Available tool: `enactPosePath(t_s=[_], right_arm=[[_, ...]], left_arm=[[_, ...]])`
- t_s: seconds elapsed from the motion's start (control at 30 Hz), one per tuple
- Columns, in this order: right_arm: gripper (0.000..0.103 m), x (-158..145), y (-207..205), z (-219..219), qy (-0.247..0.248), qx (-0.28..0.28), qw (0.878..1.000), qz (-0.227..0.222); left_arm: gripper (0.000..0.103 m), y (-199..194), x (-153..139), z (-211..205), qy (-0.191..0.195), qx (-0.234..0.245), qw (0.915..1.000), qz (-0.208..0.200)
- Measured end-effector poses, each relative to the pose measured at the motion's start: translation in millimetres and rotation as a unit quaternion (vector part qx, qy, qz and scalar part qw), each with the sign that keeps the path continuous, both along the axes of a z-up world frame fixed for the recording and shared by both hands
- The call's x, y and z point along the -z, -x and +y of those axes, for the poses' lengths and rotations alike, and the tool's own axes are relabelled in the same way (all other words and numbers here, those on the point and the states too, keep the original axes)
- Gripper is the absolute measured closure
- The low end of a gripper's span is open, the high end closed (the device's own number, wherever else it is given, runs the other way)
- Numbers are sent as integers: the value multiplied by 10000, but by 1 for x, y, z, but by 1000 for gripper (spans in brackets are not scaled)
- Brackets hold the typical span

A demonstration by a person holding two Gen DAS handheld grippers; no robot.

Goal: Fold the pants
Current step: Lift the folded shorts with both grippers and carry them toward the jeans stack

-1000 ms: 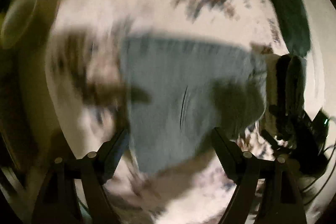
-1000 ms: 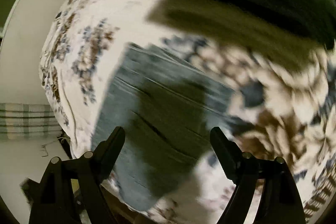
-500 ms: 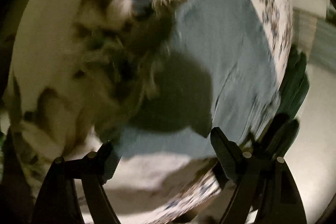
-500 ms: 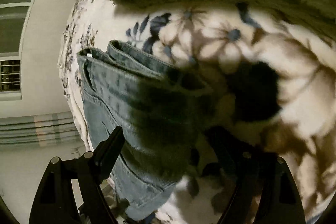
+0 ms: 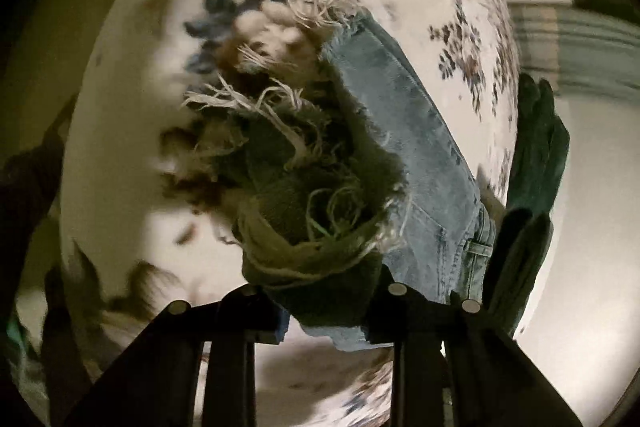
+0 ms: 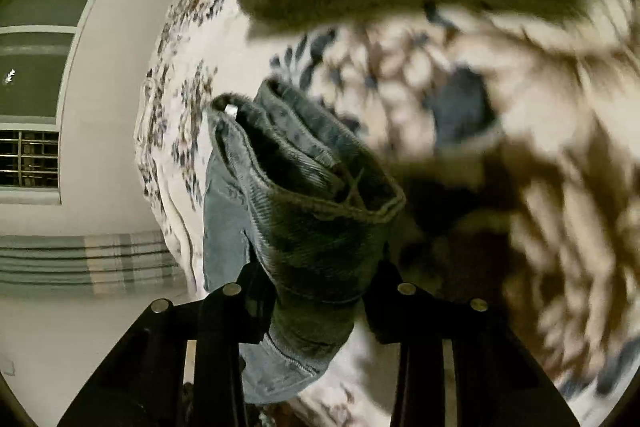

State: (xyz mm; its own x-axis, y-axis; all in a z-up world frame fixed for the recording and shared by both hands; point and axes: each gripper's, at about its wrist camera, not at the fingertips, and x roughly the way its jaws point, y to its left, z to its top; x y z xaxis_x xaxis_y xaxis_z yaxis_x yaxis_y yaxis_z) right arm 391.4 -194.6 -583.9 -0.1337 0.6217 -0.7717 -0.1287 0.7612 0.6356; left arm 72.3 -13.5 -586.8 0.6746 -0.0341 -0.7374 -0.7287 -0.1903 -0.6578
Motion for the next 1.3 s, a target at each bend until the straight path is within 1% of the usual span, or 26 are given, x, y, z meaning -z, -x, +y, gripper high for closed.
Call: enactPosePath(t_s=[0.03,0.07,0.1,0.17,0.23,0.3,0.33,0.37,0.4,0.43,0.47,0.5,0.57,0.7,0.8,0.83,0.87,0.9,0.93,0.97,1.0,1.1,1.13,1.2,1.27,1.3], right_arm=[[48,6,2,0,34,-39,10000,81],[44,15,1,1,90,-24,9997,216],[42,22,0,1,113,-3,9995,302],[38,38,-5,1,-37,130,9987,486],[35,47,-10,3,-161,206,9980,582],[35,49,-9,6,-195,231,9983,508],[38,47,-7,7,-192,275,9985,428],[48,43,-5,7,-167,284,9990,304],[51,41,-2,7,-155,273,9992,244],[56,38,3,6,-144,303,9992,204],[60,34,6,6,-139,352,9991,186],[62,28,10,6,-132,397,9990,160],[66,11,14,9,-91,436,9990,65],[69,-36,20,22,-89,602,9981,22],[70,-79,22,31,-173,696,9974,34],[70,-97,20,33,-227,720,9971,7],[70,-116,17,36,-282,739,9969,-39],[70,-131,11,34,-301,752,9967,-88],[70,-152,6,35,-337,814,9960,-138],[70,-171,0,34,-419,914,9948,-160],[70,-188,-8,29,-484,1004,9936,-199],[71,-251,-33,18,-658,1331,9875,-521],[71,-275,-45,11,-734,1494,9839,-654],[71,-315,-69,-1,-852,1776,9761,-918],[71,-356,-98,-14,-943,2145,9647,-1200],[71,-370,-111,-23,-969,2293,9598,-1297]], left_arm=[[75,0,6,1,39,22,10000,-21],[71,7,18,2,179,-34,9998,-57],[70,6,27,1,336,-117,9993,-97],[60,2,45,4,628,-402,9968,-289],[56,-6,48,5,631,-479,9964,-288],[56,-14,44,8,509,-424,9977,-161],[57,-19,41,8,443,-418,9981,-106],[59,-23,36,9,350,-406,9985,-62],[75,-26,30,11,224,-346,9991,-7],[80,-30,23,13,100,-263,9996,11],[82,-31,14,12,-52,-177,9998,53],[83,-36,9,15,-156,-112,9998,87],[84,-48,-13,24,-472,116,9987,180],[84,-63,-55,43,-743,457,9957,305],[84,-75,-106,60,-955,777,9915,423],[84,-72,-116,61,-1002,845,9905,414],[84,-71,-133,65,-1089,942,9887,424],[84,-82,-155,71,-1171,1058,9867,396],[84,-79,-164,76,-1215,1135,9854,358],[84,-93,-186,83,-1290,1245,9834,271],[84,-99,-199,86,-1326,1321,9822,185],[85,-138,-253,95,-1538,1674,9736,-185],[85,-164,-275,99,-1630,1851,9684,-373],[85,-209,-305,106,-1716,2094,9604,-665],[85,-256,-331,108,-1740,2332,9519,-966],[85,-272,-339,109,-1760,2420,9482,-1068]])
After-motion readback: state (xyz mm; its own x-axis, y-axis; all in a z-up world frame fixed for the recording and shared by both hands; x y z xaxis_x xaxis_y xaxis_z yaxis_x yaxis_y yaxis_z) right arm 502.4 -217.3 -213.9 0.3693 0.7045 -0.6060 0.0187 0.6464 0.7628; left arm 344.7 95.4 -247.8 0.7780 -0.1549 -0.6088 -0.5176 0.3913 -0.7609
